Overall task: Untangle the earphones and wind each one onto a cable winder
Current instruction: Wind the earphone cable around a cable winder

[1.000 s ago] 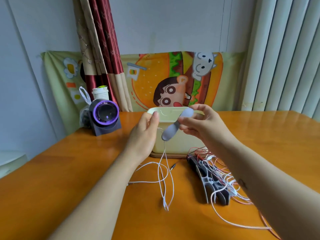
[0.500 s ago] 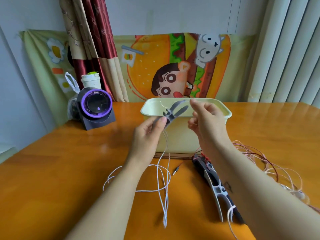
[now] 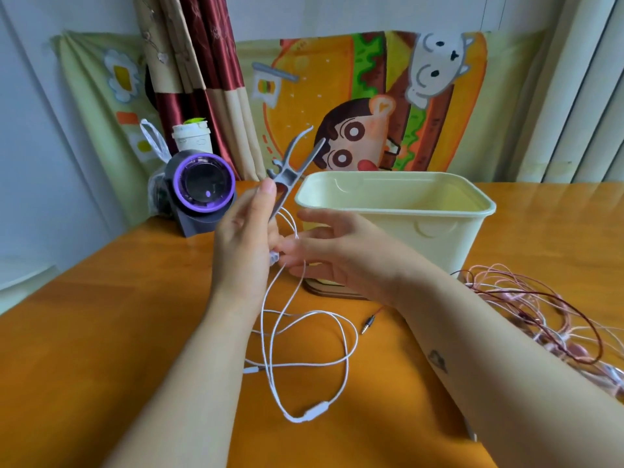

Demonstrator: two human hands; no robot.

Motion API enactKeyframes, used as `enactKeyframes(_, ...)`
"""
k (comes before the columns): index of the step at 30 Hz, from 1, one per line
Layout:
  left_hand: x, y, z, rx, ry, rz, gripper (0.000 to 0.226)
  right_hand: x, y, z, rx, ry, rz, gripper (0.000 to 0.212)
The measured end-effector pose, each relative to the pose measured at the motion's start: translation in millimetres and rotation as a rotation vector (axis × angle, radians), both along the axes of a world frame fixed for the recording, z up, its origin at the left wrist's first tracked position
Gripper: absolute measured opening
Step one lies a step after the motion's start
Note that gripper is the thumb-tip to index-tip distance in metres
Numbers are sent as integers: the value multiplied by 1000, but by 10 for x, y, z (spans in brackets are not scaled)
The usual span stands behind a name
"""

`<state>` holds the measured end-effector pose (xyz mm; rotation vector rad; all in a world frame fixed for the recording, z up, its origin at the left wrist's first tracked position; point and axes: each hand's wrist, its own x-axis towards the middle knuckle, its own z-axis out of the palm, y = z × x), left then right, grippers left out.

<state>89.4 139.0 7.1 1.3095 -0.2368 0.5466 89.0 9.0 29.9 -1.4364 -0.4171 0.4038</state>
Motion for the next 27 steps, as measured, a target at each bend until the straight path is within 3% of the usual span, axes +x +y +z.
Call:
enactKeyframes(6, 7, -5, -12, 144, -58, 4, 33, 96, -100, -64, 66, 132, 43, 26)
enactKeyframes(10, 7, 5, -22, 186, -26, -16, 34, 85, -206, -20, -11, 115, 65, 11)
enactKeyframes(12, 14, -5, -27, 183, 53, -42, 36, 50, -245, 11, -173, -37, 8, 19)
enactKeyframes(16, 10, -3, -36, 133, 231, -91, 40, -11, -354, 199, -680, -541, -210, 29)
enactKeyframes(21, -11, 6, -17, -7, 339, -181, 22, -69, -545, 344, -781, -524, -198, 27)
enactKeyframes(27, -104, -33, 14, 118, 388, -309, 23, -89, -605, 388, -880, -679, -207, 23)
